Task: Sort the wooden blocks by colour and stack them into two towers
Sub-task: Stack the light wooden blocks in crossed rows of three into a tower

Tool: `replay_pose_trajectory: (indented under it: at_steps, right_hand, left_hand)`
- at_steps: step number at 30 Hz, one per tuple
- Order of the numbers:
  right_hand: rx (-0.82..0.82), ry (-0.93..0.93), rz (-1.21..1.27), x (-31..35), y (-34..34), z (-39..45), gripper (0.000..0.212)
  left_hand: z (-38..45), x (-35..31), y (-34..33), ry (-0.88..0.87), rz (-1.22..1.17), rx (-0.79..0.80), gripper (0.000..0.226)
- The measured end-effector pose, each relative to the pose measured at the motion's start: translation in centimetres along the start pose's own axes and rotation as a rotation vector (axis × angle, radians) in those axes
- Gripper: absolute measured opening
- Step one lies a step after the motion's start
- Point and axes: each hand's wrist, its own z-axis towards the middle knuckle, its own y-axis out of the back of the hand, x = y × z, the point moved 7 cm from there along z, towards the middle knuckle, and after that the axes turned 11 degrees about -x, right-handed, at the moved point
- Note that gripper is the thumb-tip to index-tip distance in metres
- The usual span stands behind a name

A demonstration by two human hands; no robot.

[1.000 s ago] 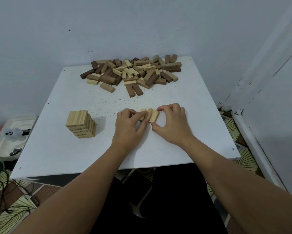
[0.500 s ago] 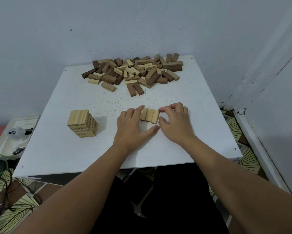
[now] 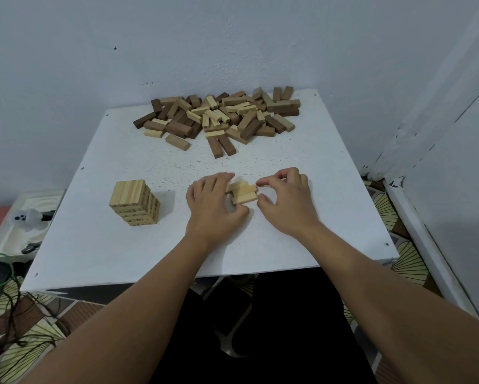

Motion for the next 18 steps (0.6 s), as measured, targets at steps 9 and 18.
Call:
replay_pose_trajectory:
  at_steps: [9,18]
  right_hand:
    - [-0.017,0.013,0.035,0.0,0.0,0.1,0.025]
    - [-0.008,-0.007,0.042,-0.2,0.0,0.1,0.040]
  left_hand:
    - [0.4,1.2,0.4,0.170,-0.117,0.025,0.069]
    - [0.4,1.1,0.3,0.117,-0.109,0.033,0.066]
